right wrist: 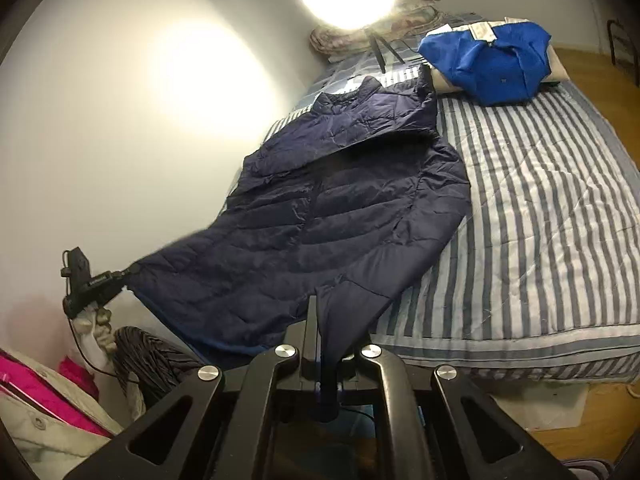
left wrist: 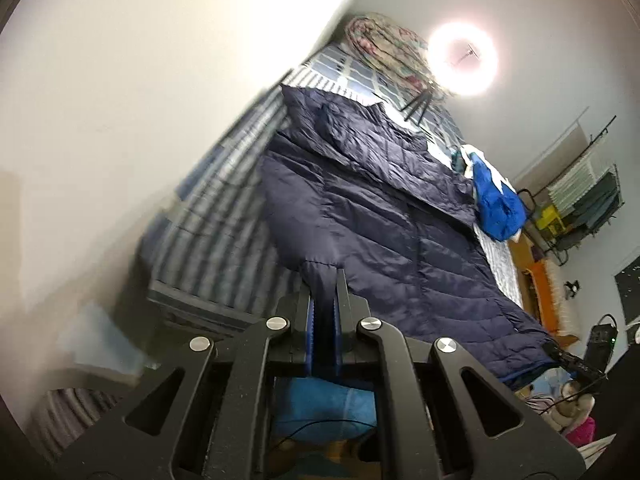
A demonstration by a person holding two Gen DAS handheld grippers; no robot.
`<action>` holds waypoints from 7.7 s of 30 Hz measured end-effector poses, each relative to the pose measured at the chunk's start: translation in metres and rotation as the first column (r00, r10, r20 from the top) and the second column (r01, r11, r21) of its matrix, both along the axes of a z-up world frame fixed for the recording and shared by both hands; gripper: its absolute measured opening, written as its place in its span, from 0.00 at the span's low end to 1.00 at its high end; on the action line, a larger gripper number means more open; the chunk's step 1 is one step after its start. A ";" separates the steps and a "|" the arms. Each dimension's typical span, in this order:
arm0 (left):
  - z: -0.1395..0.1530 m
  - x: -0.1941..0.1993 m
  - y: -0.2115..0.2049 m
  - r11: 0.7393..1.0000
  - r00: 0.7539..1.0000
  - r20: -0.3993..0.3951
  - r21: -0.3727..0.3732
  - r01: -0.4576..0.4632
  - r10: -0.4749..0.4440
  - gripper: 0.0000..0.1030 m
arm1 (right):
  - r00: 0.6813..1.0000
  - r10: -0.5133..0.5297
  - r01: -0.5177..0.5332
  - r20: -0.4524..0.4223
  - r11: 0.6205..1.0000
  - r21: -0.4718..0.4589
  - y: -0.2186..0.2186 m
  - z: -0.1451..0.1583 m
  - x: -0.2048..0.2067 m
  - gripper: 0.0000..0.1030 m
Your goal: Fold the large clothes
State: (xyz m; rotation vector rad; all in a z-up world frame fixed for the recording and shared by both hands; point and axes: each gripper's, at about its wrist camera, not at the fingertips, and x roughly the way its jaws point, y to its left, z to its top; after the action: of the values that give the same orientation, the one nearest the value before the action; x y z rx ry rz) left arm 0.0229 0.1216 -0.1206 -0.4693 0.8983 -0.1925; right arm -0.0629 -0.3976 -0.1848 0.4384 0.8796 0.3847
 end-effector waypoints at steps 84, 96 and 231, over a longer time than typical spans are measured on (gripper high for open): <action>-0.102 0.402 -0.076 0.930 0.994 -0.059 0.351 0.108 -0.093 0.04 | 0.985 -0.171 0.167 0.001 0.960 -0.226 -0.061 -0.054 0.348 0.02; -0.054 0.413 -0.064 0.925 0.995 0.052 0.376 0.055 -0.080 0.03 | 0.973 -0.180 0.221 0.145 0.906 -0.361 -0.043 -0.002 0.362 0.01; 0.003 0.137 -0.092 0.984 0.959 0.231 0.110 0.143 -0.165 0.46 | 0.938 0.229 -0.172 0.261 0.959 -0.225 0.343 0.020 0.403 0.05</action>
State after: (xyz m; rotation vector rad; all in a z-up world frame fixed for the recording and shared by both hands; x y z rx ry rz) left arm 0.1604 0.0292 -0.1177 -0.2819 0.7034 -0.3417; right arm 0.3400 -0.0545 -0.1652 0.1017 0.6742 0.5290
